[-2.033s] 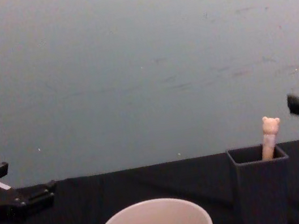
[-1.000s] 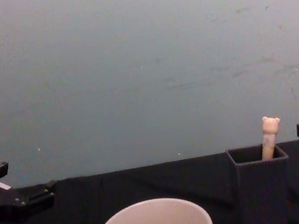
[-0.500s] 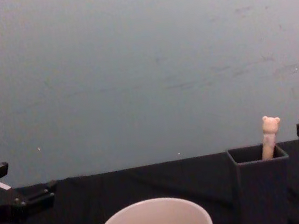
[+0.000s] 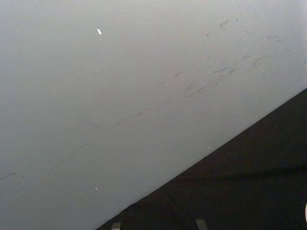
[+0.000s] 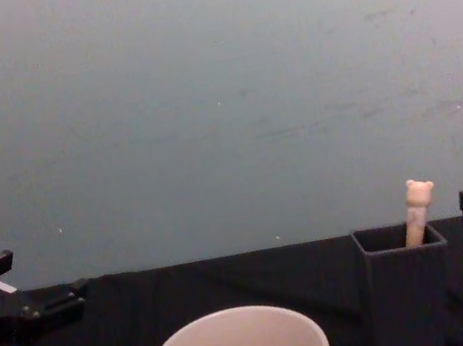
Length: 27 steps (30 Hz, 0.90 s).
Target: Pick up the stirring spoon with one hand, stir inside the cup, then place it back in its original position.
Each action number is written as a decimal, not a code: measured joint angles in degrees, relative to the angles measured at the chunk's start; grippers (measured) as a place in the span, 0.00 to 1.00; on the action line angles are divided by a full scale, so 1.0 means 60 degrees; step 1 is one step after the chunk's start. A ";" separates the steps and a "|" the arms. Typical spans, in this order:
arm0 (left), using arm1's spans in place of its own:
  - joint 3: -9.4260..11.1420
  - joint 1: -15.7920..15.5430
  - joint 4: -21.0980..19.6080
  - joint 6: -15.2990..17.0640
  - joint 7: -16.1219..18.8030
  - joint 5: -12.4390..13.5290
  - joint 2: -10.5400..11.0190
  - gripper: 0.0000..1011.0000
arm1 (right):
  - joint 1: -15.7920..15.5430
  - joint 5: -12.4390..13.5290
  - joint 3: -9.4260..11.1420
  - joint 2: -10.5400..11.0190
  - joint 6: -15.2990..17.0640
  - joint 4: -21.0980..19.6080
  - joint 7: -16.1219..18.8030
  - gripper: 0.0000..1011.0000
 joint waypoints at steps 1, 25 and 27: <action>0.0001 0.0001 0.0000 0.0000 0.0000 0.0000 0.0000 0.99 | 0.0000 0.0000 0.0000 -0.0001 0.0000 0.0000 0.0000 0.99; 0.0000 0.0000 0.0000 0.0000 0.0000 0.0000 -0.0001 0.99 | -0.0001 0.0000 0.0000 0.0000 0.0001 0.0001 0.0000 0.99; 0.0000 0.0001 0.0000 0.0000 0.0000 0.0000 0.0000 0.99 | 0.0000 -0.0001 0.0000 -0.0001 0.0001 0.0001 0.0000 0.99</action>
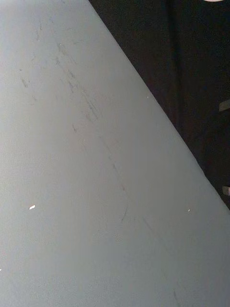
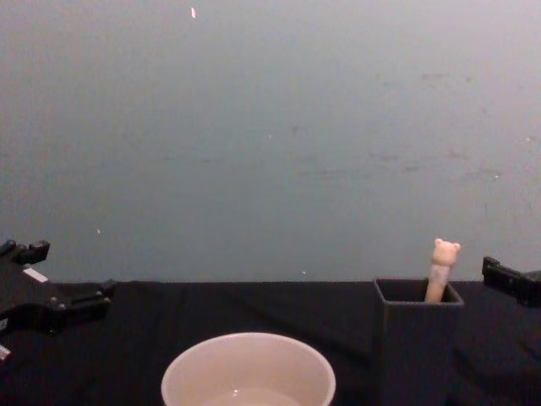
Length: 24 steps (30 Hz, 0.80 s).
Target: Pick up the stirring spoon with one hand, stir inside the cup, then place it back in its original position.
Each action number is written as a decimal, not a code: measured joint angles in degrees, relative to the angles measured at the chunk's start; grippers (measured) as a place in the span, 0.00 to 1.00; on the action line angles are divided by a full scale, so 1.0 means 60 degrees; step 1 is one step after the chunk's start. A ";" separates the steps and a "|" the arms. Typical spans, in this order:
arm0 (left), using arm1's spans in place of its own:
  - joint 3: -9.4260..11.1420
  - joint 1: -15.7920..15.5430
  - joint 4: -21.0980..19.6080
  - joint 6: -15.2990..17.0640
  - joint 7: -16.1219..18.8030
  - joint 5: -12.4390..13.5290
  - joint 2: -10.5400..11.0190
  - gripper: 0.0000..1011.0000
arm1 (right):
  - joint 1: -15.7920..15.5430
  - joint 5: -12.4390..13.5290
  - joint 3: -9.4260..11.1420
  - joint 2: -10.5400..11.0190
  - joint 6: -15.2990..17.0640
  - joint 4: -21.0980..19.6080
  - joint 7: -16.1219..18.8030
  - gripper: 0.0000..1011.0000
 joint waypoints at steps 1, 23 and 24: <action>0.0000 0.0000 0.0000 0.0000 0.0000 0.0000 0.0000 0.99 | 0.0000 0.0001 0.0000 0.0000 0.0000 0.0000 0.0000 0.99; 0.0000 0.0000 0.0000 0.0000 0.0000 0.0001 0.0000 0.99 | 0.0000 0.0001 0.0000 0.0000 0.0000 0.0000 0.0000 0.99; 0.0000 0.0000 0.0000 0.0000 0.0000 0.0001 0.0000 0.99 | 0.0000 0.0000 0.0000 0.0000 0.0000 0.0000 0.0000 0.99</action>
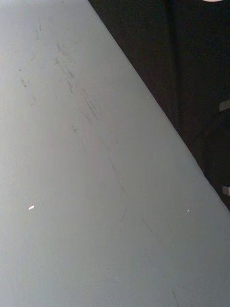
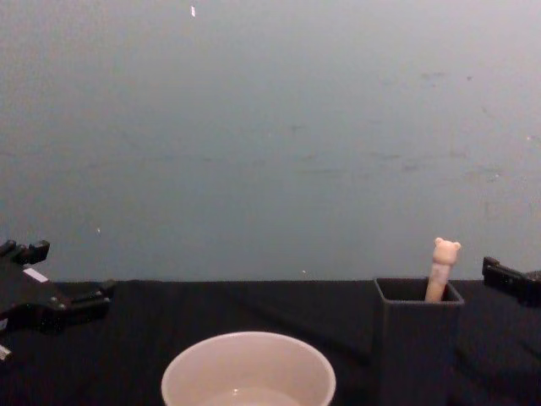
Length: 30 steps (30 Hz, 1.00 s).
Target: Pick up the stirring spoon with one hand, stir inside the cup, then place it back in its original position.
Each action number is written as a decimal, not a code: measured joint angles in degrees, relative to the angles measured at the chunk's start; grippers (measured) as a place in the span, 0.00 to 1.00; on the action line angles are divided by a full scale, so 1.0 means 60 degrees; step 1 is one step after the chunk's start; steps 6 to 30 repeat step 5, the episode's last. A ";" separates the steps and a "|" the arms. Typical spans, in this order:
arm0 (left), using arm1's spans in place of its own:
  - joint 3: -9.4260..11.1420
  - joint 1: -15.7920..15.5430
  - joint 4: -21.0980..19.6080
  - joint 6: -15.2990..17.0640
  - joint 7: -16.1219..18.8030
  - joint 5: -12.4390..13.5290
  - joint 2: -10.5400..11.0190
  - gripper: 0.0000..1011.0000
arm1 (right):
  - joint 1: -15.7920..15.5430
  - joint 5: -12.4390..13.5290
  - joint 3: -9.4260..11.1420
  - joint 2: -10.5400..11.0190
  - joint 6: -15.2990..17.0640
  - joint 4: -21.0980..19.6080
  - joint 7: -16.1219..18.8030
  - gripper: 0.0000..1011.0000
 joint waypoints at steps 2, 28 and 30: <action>0.0000 0.0000 0.0000 0.0000 0.0000 0.0000 0.0000 0.99 | 0.0000 0.0000 0.0000 -0.0001 0.0000 0.0000 0.0000 0.99; 0.0000 0.0000 0.0000 0.0000 0.0000 0.0000 0.0000 0.99 | 0.0000 0.0000 0.0000 0.0000 0.0000 0.0000 0.0000 0.99; 0.0000 0.0000 0.0000 0.0000 0.0000 0.0000 0.0000 0.99 | 0.0000 0.0000 0.0000 0.0000 0.0000 0.0000 0.0000 0.99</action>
